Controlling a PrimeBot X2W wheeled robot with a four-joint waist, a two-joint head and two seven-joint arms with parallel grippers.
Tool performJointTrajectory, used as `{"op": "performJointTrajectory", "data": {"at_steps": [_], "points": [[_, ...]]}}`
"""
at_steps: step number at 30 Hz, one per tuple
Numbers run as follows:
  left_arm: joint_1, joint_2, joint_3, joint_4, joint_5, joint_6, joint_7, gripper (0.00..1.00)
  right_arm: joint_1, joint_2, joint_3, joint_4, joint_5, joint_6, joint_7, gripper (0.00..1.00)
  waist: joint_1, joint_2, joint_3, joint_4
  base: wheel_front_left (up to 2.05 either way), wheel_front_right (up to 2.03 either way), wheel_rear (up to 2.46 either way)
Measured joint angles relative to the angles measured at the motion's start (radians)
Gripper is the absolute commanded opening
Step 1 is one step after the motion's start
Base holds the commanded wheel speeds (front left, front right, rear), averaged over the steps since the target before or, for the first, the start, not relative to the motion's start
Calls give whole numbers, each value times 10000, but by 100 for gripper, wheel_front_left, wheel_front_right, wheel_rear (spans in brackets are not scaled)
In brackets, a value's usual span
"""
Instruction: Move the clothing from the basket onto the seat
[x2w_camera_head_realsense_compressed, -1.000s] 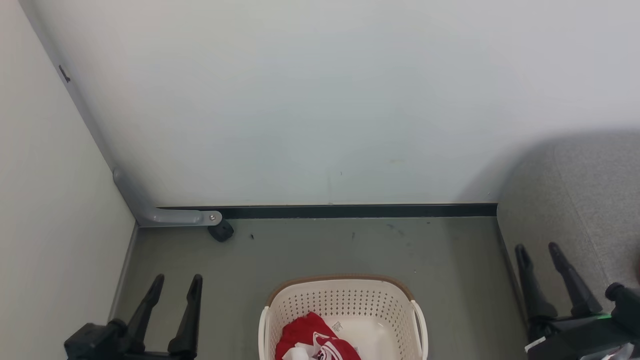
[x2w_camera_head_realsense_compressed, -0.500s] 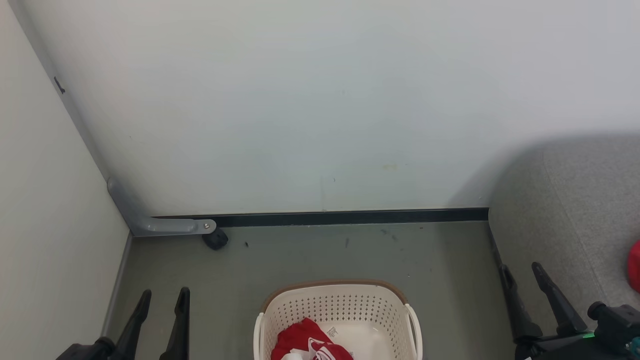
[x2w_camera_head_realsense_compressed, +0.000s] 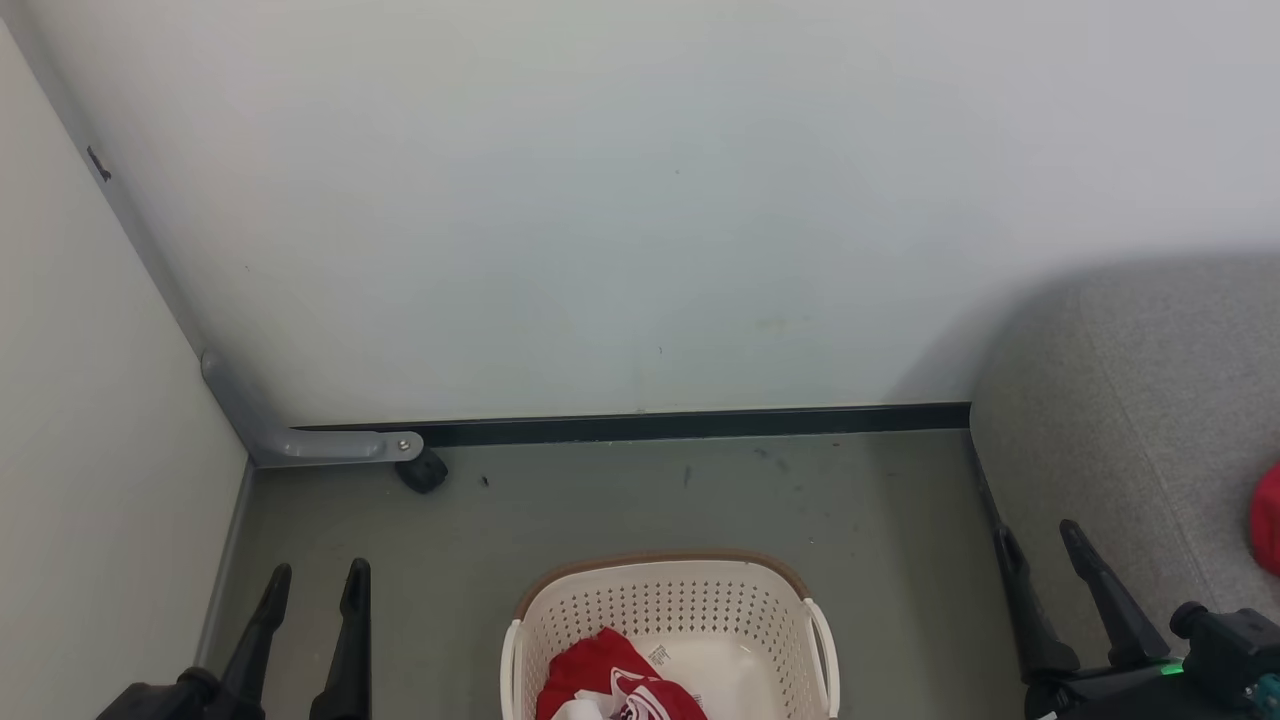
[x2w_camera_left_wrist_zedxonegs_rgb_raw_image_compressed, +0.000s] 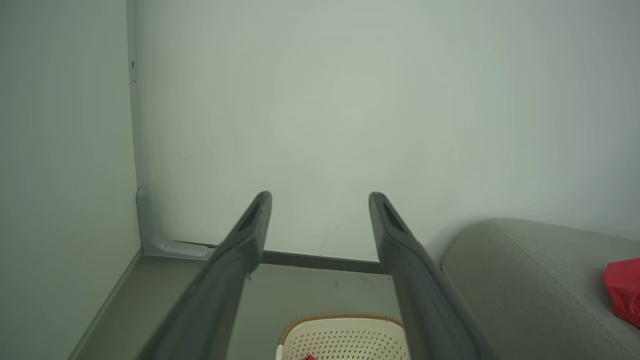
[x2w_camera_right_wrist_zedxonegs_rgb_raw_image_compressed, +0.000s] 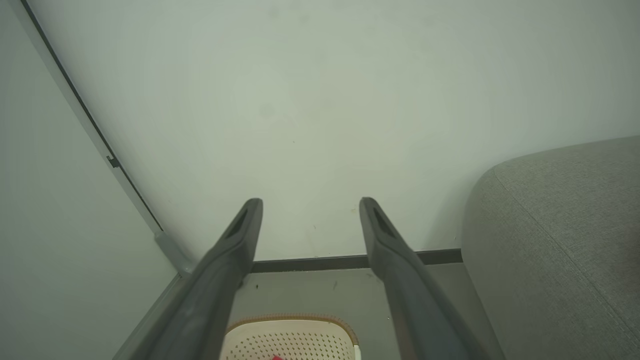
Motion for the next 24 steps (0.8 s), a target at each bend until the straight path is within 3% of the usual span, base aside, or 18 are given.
{"op": "performJointTrajectory", "data": {"at_steps": [24], "points": [[-44,-58,230,-474,274,0,-2,100,-547,236,94,-198,-244,15,-10,100,0,0,897,-390,0,0,0]]}}
